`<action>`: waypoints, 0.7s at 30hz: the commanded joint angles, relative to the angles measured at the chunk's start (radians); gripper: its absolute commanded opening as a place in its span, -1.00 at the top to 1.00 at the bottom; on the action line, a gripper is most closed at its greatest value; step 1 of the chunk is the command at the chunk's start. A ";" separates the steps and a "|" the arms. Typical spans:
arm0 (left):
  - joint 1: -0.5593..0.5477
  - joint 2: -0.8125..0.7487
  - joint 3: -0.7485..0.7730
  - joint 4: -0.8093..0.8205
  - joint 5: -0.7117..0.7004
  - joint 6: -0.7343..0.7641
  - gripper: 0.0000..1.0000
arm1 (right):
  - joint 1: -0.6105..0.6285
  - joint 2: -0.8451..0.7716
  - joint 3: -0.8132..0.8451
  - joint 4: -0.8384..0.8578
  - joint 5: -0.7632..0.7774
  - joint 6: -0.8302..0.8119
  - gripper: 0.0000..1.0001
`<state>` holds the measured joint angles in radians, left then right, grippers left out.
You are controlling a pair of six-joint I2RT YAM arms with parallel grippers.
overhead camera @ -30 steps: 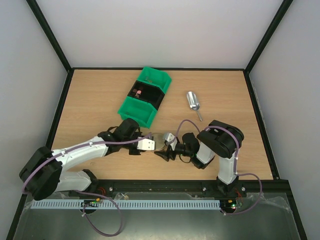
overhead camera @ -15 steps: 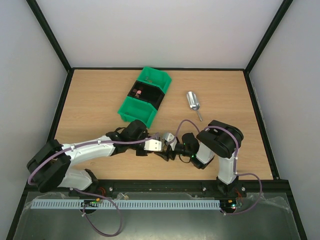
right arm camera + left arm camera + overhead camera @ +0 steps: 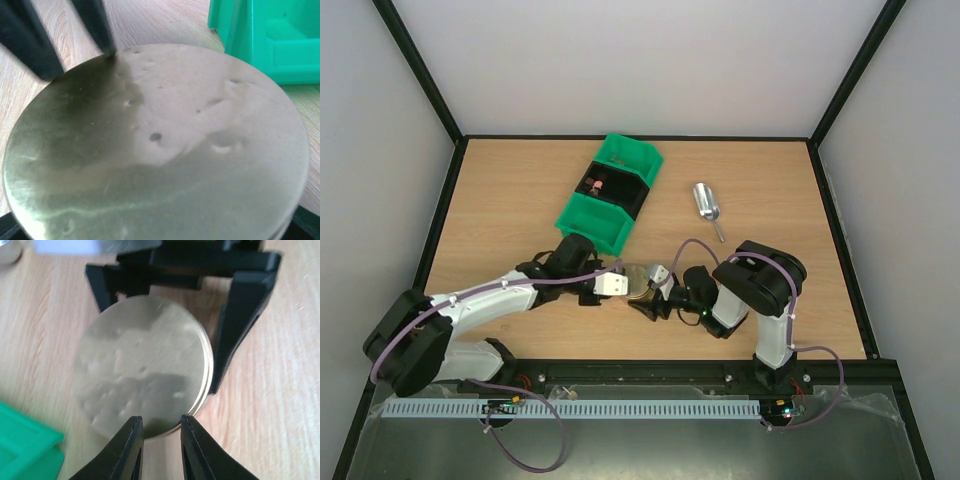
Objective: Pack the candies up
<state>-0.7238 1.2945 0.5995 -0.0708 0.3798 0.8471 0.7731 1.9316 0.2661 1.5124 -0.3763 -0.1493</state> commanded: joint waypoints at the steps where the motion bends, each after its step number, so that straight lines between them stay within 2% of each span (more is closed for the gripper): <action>1: 0.060 -0.030 -0.039 -0.076 -0.113 0.049 0.56 | 0.021 0.015 -0.027 0.019 -0.073 -0.013 0.13; 4: 0.050 -0.076 -0.036 -0.103 -0.074 0.045 0.55 | 0.021 0.017 -0.020 0.014 -0.064 -0.005 0.14; 8: -0.032 -0.114 -0.014 -0.113 -0.066 0.015 0.51 | 0.021 0.019 -0.014 0.011 -0.056 0.003 0.14; 15: -0.143 -0.019 0.026 -0.003 -0.084 -0.109 0.44 | 0.022 0.024 -0.007 0.011 -0.047 0.014 0.15; 21: -0.161 0.017 0.011 0.077 -0.141 -0.124 0.33 | 0.030 0.022 -0.006 0.012 -0.050 0.008 0.16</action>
<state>-0.8730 1.2854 0.6025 -0.0658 0.2855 0.7486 0.7864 1.9320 0.2596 1.5154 -0.4110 -0.1452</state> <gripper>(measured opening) 0.334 0.807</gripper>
